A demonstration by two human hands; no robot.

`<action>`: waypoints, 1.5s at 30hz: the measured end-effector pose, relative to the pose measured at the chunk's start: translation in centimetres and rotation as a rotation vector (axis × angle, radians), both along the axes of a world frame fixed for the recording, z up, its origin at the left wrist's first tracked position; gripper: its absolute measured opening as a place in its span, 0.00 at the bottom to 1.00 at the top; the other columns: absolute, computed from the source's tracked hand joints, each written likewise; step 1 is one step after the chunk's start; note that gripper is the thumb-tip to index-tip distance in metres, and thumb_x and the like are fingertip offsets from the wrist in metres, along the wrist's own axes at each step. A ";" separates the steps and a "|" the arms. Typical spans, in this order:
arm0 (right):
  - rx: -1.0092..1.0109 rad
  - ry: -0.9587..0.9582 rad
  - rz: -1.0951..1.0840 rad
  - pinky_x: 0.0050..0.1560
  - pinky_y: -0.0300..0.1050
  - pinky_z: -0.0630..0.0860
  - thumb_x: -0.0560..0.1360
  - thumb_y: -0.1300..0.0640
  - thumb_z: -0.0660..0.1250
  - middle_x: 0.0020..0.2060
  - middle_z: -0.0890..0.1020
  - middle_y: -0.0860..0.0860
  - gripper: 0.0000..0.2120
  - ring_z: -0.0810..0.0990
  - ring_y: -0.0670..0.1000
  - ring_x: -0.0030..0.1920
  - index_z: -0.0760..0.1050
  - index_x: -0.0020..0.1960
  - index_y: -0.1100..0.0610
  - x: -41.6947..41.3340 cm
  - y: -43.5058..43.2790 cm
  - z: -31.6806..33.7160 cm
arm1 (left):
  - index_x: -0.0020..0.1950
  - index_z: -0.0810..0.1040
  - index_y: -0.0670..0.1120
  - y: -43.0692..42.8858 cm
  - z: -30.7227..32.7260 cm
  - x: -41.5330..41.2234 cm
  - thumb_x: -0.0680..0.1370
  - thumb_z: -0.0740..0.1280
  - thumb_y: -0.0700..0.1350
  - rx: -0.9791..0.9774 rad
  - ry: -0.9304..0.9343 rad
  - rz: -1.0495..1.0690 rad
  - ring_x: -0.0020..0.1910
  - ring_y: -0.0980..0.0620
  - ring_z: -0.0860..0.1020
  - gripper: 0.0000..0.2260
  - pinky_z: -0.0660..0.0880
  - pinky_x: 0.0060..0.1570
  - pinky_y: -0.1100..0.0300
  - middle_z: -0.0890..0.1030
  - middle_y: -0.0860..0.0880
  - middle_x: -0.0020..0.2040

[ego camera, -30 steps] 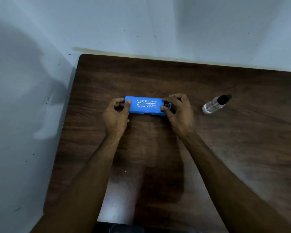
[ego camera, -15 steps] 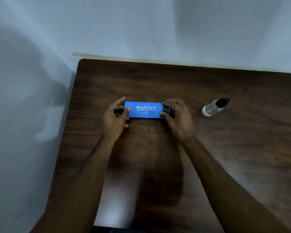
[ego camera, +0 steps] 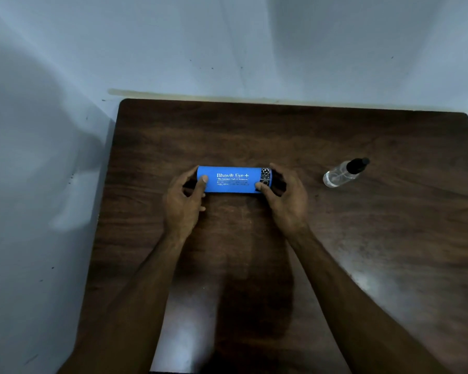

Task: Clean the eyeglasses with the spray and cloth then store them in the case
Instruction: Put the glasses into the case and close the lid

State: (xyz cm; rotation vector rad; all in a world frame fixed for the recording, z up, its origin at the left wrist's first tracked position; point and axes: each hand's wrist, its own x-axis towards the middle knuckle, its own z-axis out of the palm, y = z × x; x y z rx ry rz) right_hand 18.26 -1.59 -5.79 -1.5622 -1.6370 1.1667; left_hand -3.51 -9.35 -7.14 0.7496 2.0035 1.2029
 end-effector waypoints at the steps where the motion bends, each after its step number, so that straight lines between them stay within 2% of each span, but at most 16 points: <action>1: -0.032 0.022 -0.043 0.58 0.35 0.81 0.74 0.55 0.78 0.64 0.80 0.47 0.25 0.80 0.43 0.62 0.77 0.69 0.50 -0.2 -0.1 0.1 | 0.69 0.81 0.51 0.0 -0.1 0.1 0.81 0.72 0.53 0.010 0.003 0.021 0.43 0.54 0.86 0.17 0.82 0.30 0.59 0.84 0.48 0.60; 3: -0.048 0.054 -0.088 0.54 0.27 0.77 0.73 0.55 0.79 0.62 0.82 0.48 0.25 0.82 0.43 0.60 0.77 0.68 0.52 -0.5 -0.1 0.4 | 0.68 0.81 0.51 0.1 -0.2 0.1 0.81 0.73 0.52 0.029 0.000 0.041 0.43 0.53 0.86 0.16 0.82 0.30 0.58 0.85 0.47 0.59; 4: -0.044 0.076 -0.096 0.54 0.27 0.77 0.73 0.56 0.79 0.62 0.83 0.48 0.24 0.82 0.42 0.60 0.78 0.68 0.52 -0.6 0.0 0.5 | 0.68 0.81 0.50 0.2 -0.2 0.1 0.81 0.73 0.52 0.038 -0.009 0.043 0.43 0.53 0.86 0.16 0.83 0.31 0.58 0.85 0.47 0.60; 7: -0.024 0.131 -0.106 0.57 0.33 0.79 0.73 0.59 0.79 0.61 0.83 0.48 0.23 0.83 0.43 0.60 0.79 0.67 0.53 -1.0 0.8 0.9 | 0.70 0.80 0.48 0.7 0.1 -0.1 0.81 0.73 0.51 0.039 -0.032 0.045 0.46 0.53 0.87 0.18 0.83 0.33 0.59 0.84 0.47 0.61; 11: 0.014 0.154 -0.130 0.59 0.37 0.81 0.72 0.63 0.79 0.60 0.84 0.52 0.23 0.84 0.46 0.58 0.80 0.66 0.57 -1.8 2.8 1.2 | 0.71 0.80 0.47 2.4 0.6 -0.6 0.81 0.73 0.51 0.067 -0.061 0.059 0.47 0.51 0.87 0.19 0.84 0.34 0.58 0.86 0.48 0.58; 14: 0.063 0.089 -0.109 0.61 0.39 0.80 0.73 0.60 0.79 0.62 0.83 0.51 0.23 0.84 0.45 0.59 0.80 0.67 0.56 -2.7 4.6 1.2 | 0.70 0.81 0.45 4.6 0.5 -1.5 0.82 0.73 0.50 0.081 -0.053 0.074 0.44 0.53 0.86 0.18 0.84 0.33 0.58 0.86 0.46 0.56; 17: 0.074 0.008 -0.094 0.67 0.47 0.78 0.75 0.57 0.77 0.64 0.82 0.50 0.24 0.81 0.47 0.63 0.78 0.69 0.56 -3.6 6.3 0.8 | 0.69 0.81 0.46 7.3 0.1 -2.7 0.82 0.72 0.50 0.075 -0.020 0.070 0.40 0.56 0.84 0.17 0.83 0.31 0.59 0.86 0.45 0.55; 20: 0.076 -0.049 -0.090 0.70 0.51 0.75 0.77 0.57 0.75 0.66 0.81 0.52 0.23 0.80 0.50 0.66 0.77 0.71 0.56 -4.5 7.7 0.6 | 0.68 0.82 0.46 9.5 -0.4 -3.8 0.82 0.72 0.50 0.065 0.002 0.063 0.38 0.56 0.85 0.16 0.82 0.29 0.59 0.87 0.44 0.56; 27: 0.045 -0.094 -0.078 0.73 0.49 0.73 0.79 0.58 0.72 0.69 0.79 0.54 0.23 0.77 0.52 0.69 0.74 0.73 0.58 -6.0 9.8 0.4 | 0.69 0.81 0.44 11.7 -0.7 -4.5 0.83 0.71 0.49 0.017 0.058 0.039 0.39 0.55 0.85 0.16 0.83 0.28 0.58 0.86 0.46 0.58; 34: 0.045 -0.125 -0.071 0.73 0.48 0.72 0.80 0.58 0.70 0.70 0.78 0.55 0.23 0.76 0.52 0.70 0.73 0.74 0.58 -6.5 10.3 0.5 | 0.67 0.82 0.45 11.9 -0.6 -4.4 0.82 0.71 0.51 0.032 0.087 0.065 0.46 0.46 0.87 0.16 0.82 0.25 0.58 0.85 0.45 0.58; 40: 0.072 -0.149 -0.053 0.68 0.41 0.69 0.82 0.57 0.68 0.69 0.77 0.57 0.23 0.76 0.54 0.69 0.71 0.75 0.60 -6.4 9.6 0.7 | 0.69 0.80 0.45 11.7 -0.4 -4.2 0.81 0.71 0.54 0.003 0.106 0.050 0.50 0.47 0.87 0.19 0.80 0.26 0.63 0.83 0.45 0.62; 43: 0.117 -0.085 -0.066 0.70 0.45 0.74 0.81 0.58 0.68 0.70 0.76 0.57 0.24 0.77 0.52 0.68 0.70 0.76 0.61 -5.5 7.8 1.2 | 0.73 0.77 0.48 10.7 -0.3 -3.7 0.81 0.72 0.54 0.017 0.136 0.067 0.55 0.47 0.85 0.22 0.83 0.30 0.58 0.78 0.49 0.68; 44: 0.128 -0.070 -0.071 0.69 0.45 0.75 0.81 0.58 0.67 0.71 0.75 0.56 0.24 0.77 0.49 0.66 0.70 0.76 0.61 -4.9 6.7 1.6 | 0.74 0.75 0.49 10.1 -0.1 -3.3 0.81 0.71 0.55 0.028 0.162 0.089 0.56 0.48 0.84 0.23 0.85 0.33 0.55 0.75 0.51 0.68; 45: 0.140 -0.062 -0.075 0.69 0.40 0.74 0.82 0.57 0.67 0.72 0.75 0.55 0.24 0.76 0.45 0.65 0.70 0.76 0.60 -4.3 5.6 1.9 | 0.74 0.75 0.51 9.3 0.1 -2.9 0.80 0.71 0.56 0.051 0.196 0.112 0.57 0.48 0.84 0.24 0.86 0.37 0.50 0.73 0.53 0.68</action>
